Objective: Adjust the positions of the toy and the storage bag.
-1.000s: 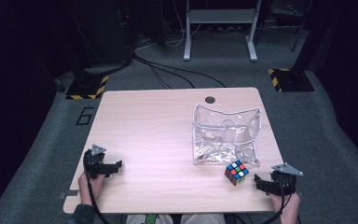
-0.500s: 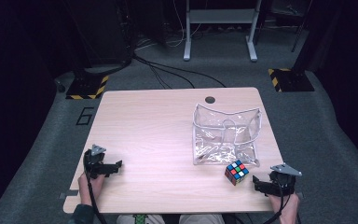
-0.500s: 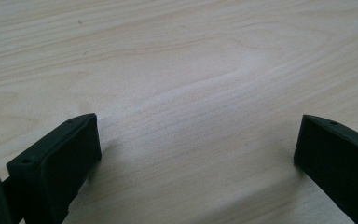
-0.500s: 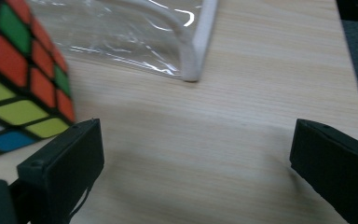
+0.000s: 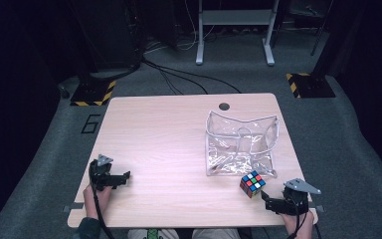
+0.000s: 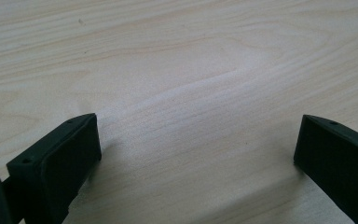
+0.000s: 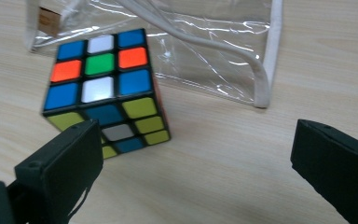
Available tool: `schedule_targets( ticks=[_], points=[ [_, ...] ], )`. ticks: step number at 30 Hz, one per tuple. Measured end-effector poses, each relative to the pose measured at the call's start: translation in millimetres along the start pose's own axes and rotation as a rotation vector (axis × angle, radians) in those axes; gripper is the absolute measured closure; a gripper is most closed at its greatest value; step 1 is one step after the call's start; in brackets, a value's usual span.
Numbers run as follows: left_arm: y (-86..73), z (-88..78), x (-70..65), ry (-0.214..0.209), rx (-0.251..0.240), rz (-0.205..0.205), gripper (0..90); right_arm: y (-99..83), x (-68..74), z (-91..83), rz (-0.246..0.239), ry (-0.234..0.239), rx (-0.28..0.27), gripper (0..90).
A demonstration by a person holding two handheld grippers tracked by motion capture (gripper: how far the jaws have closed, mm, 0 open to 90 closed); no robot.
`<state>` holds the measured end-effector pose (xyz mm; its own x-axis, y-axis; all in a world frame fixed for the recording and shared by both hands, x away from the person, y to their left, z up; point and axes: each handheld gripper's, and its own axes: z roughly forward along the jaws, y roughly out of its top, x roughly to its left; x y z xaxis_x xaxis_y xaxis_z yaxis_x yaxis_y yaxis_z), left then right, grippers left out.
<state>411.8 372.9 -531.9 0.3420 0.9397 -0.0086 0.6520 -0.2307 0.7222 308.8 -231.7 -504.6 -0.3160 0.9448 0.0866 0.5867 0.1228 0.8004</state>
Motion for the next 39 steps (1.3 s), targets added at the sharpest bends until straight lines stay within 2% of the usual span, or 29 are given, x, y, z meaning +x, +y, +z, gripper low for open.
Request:
schedule_targets(
  ticks=[7,16,21,23,24,26,34,39],
  points=[
    [0.0,0.0,0.1,0.0,0.0,0.0,0.3,2.8,17.8,-1.1,-0.035,0.04,-0.007,2.7],
    [0.0,0.0,0.0,0.0,0.0,-0.001,0.3,8.6,33.0,17.4,-0.069,0.075,0.018,1.4],
    [0.0,0.0,-0.1,0.0,-0.001,-0.001,0.3,10.9,38.4,28.5,-0.083,0.073,0.044,0.0],
    [0.0,0.0,-0.1,0.0,0.0,0.0,0.3,11.3,40.9,30.7,-0.09,0.067,0.053,5.2],
    [0.0,0.0,-0.1,0.0,0.0,0.0,0.3,11.2,41.1,31.0,-0.101,0.075,0.044,12.9],
    [0.0,0.0,0.0,0.0,0.0,0.0,0.3,11.1,41.1,31.7,-0.107,0.09,0.037,17.1],
    [0.0,0.0,0.1,0.002,0.0,-0.001,0.2,8.3,38.7,32.8,-0.112,0.078,0.024,30.0],
    [0.0,0.0,0.1,0.002,0.0,-0.001,0.2,7.9,41.7,33.8,-0.125,0.061,0.017,33.1]
  ],
)
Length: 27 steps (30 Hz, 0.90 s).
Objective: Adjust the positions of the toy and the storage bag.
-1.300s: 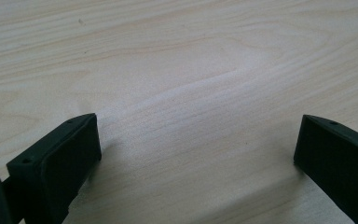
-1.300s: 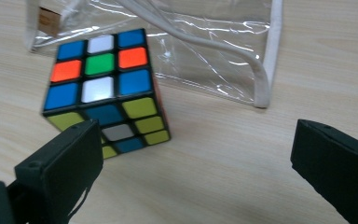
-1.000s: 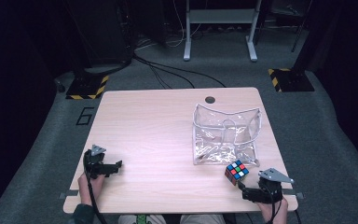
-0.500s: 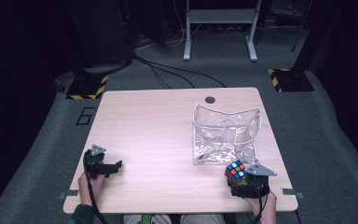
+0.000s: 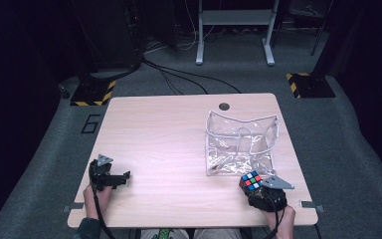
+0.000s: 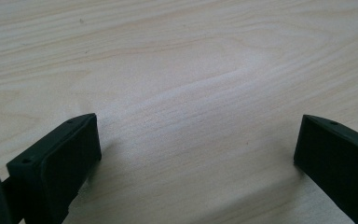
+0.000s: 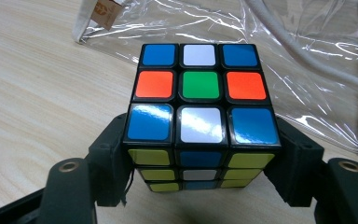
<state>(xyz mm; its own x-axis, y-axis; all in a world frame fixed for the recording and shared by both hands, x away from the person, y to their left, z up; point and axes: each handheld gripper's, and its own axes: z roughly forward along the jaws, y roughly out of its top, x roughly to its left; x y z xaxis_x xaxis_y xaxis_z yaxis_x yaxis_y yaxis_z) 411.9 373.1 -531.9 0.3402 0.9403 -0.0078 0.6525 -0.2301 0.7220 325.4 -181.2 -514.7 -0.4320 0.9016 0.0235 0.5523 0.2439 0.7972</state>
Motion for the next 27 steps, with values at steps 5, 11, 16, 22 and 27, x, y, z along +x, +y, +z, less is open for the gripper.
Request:
schedule_targets(
  ticks=[5,11,16,22,27],
  points=[
    [0.1,0.0,0.0,0.002,0.002,-0.001,0.2,-0.5,1.7,0.5,-0.005,0.009,-0.013,33.4],
    [0.0,-0.1,0.0,0.002,0.002,-0.002,0.3,0.7,7.1,0.0,-0.004,0.015,-0.032,33.4],
    [0.5,0.4,0.3,-0.001,0.003,0.0,0.2,7.2,14.2,-3.0,-0.019,0.025,-0.04,33.4],
    [0.5,0.4,0.3,-0.001,0.003,0.0,0.2,15.3,23.0,-4.4,-0.032,0.052,-0.042,33.4],
    [0.5,0.3,0.3,-0.001,0.003,0.0,0.2,20.8,31.3,-0.5,-0.049,0.085,-0.049,33.4]
  ],
)
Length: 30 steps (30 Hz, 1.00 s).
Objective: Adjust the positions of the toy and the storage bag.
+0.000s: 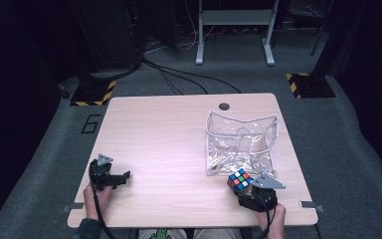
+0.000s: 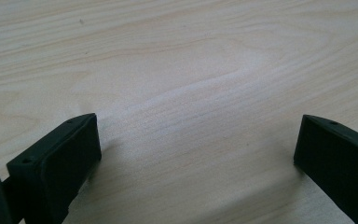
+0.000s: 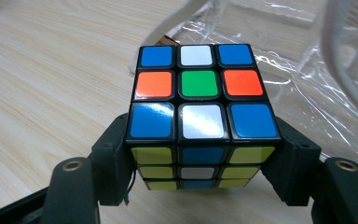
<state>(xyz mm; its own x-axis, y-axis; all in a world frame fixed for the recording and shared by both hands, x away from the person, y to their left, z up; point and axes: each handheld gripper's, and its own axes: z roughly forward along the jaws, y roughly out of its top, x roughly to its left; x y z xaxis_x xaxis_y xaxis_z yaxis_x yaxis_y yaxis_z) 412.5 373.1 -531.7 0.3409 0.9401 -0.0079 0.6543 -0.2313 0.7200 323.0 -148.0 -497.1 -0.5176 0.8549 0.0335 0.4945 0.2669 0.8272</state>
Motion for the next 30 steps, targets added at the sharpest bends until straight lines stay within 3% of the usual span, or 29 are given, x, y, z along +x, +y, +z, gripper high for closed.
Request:
schedule_targets(
  ticks=[30],
  points=[
    [-0.1,0.0,-0.1,0.0,-0.001,0.0,0.3,20.6,31.7,33.5,-0.086,0.106,0.018,33.4]
  ],
)
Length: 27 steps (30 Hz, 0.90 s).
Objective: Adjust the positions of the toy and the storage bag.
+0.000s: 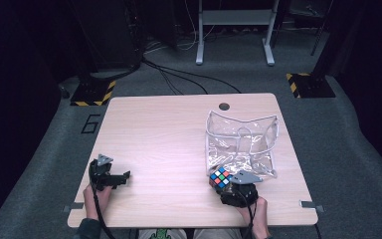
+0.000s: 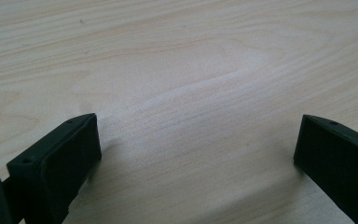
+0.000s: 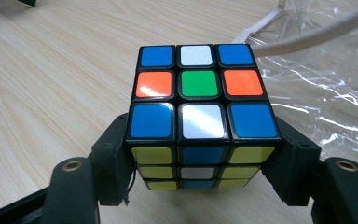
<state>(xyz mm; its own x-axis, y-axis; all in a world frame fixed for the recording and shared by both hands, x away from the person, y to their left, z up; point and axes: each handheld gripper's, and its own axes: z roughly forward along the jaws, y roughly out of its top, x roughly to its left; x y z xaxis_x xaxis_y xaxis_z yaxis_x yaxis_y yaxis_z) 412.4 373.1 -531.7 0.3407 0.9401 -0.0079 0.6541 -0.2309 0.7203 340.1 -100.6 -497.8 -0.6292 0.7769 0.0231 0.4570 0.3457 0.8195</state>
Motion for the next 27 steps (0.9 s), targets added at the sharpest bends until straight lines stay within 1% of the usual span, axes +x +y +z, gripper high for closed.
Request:
schedule_targets(
  ticks=[10,13,17,18,27],
  points=[
    [0.0,0.0,0.0,0.0,0.0,0.0,0.3,16.8,10.9,14.7,-0.047,0.034,0.008,33.4],
    [0.0,0.0,0.0,0.0,0.0,0.0,0.3,20.3,13.8,19.2,-0.055,0.045,0.012,33.4],
    [0.0,0.0,0.0,0.0,0.0,0.0,0.3,25.5,17.7,27.3,-0.071,0.062,0.024,33.4],
    [0.0,0.0,0.0,0.0,0.0,0.0,0.3,27.5,19.2,30.7,-0.083,0.067,0.027,33.4],
    [0.0,0.0,0.1,0.0,0.0,0.0,0.3,34.5,27.3,45.8,-0.097,0.099,0.044,33.4]
  ],
)
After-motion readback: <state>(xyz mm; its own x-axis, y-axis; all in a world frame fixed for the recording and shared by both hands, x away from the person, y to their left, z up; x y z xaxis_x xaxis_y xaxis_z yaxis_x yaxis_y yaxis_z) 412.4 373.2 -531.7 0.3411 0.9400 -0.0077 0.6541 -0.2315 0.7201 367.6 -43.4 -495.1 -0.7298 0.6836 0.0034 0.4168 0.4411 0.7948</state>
